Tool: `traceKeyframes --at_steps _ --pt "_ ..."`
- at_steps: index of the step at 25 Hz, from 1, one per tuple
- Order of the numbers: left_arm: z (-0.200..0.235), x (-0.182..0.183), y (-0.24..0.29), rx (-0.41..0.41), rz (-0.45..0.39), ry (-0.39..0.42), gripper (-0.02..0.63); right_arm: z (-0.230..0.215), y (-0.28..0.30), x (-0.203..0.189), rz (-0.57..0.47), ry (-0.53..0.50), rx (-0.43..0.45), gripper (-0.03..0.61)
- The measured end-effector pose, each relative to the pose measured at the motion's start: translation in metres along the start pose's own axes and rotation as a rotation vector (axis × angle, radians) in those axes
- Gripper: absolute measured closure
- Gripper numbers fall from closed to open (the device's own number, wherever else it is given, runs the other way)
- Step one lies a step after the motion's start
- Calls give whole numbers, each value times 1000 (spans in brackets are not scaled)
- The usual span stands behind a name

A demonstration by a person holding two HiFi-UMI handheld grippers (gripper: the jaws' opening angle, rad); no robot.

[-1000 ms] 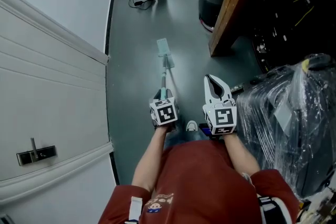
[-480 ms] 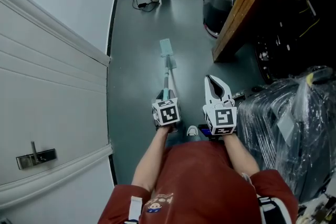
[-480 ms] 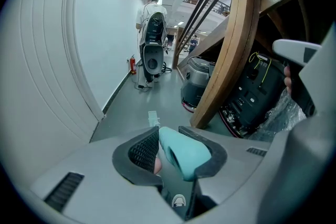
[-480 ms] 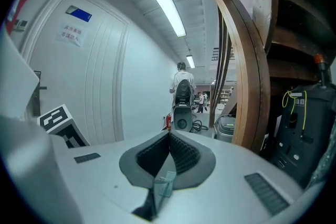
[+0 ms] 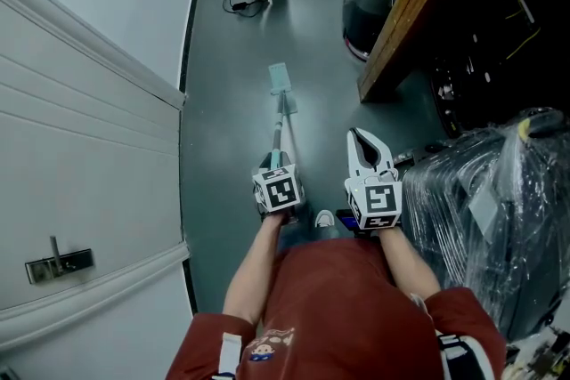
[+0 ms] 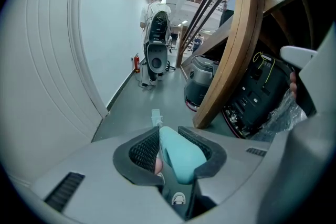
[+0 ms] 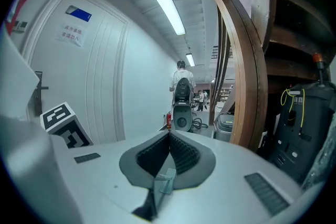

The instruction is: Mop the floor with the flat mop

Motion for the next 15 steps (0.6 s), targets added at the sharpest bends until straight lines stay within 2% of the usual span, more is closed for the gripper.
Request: traceKeyframes --at_steps 6,15 --pt "-5 -11 -21 16 -17 7 489 4 -23 1 -27 10 7 561" --pt "-20 -58 -69 34 -31 4 491 17 -82 -14 -34 14 26 561"
Point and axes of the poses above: the fingertips, and each gripper's own axes: y forward along the fingers, z to its left, x out of its top, the point moved 6 cm from there along -y, backward along the fingers, and after that the axes turned 6 degrees about x, right-handed, at the moved point
